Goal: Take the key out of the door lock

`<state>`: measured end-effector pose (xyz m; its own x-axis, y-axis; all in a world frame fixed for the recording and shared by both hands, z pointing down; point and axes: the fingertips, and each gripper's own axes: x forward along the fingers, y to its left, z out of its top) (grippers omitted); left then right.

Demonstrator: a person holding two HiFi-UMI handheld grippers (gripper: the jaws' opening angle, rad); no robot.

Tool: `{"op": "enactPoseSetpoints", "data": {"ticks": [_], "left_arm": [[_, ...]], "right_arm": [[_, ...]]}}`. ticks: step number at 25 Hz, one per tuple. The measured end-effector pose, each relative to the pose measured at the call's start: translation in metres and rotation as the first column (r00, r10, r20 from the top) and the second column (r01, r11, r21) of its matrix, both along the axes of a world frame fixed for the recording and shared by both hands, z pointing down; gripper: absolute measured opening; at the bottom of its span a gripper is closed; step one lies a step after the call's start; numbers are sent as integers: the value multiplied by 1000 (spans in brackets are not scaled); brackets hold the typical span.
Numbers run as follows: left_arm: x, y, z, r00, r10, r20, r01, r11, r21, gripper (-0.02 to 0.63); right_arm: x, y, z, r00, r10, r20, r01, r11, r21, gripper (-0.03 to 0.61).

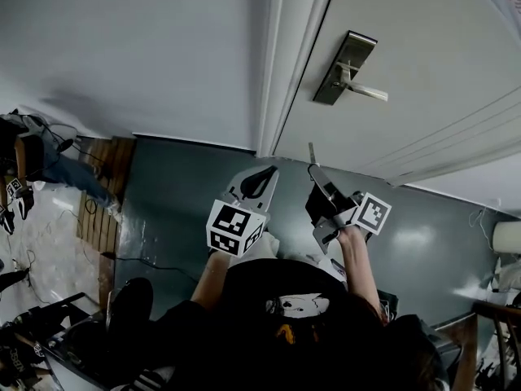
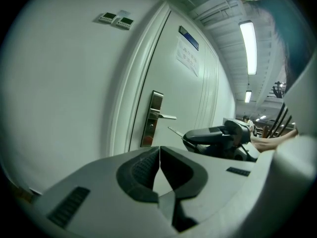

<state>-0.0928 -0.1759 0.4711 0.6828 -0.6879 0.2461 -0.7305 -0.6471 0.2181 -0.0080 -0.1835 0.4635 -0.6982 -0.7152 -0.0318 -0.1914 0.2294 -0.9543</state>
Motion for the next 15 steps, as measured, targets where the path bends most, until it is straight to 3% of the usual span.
{"op": "enactPoseSetpoints", "data": {"ticks": [8, 15], "left_arm": [[14, 2, 11, 1000, -17, 9, 17, 1000, -13, 9], [48, 61, -14, 998, -59, 37, 59, 998, 20, 9]], "right_arm": [[6, 6, 11, 999, -35, -12, 35, 999, 1, 21], [39, 65, -8, 996, -85, -6, 85, 996, 40, 21]]}}
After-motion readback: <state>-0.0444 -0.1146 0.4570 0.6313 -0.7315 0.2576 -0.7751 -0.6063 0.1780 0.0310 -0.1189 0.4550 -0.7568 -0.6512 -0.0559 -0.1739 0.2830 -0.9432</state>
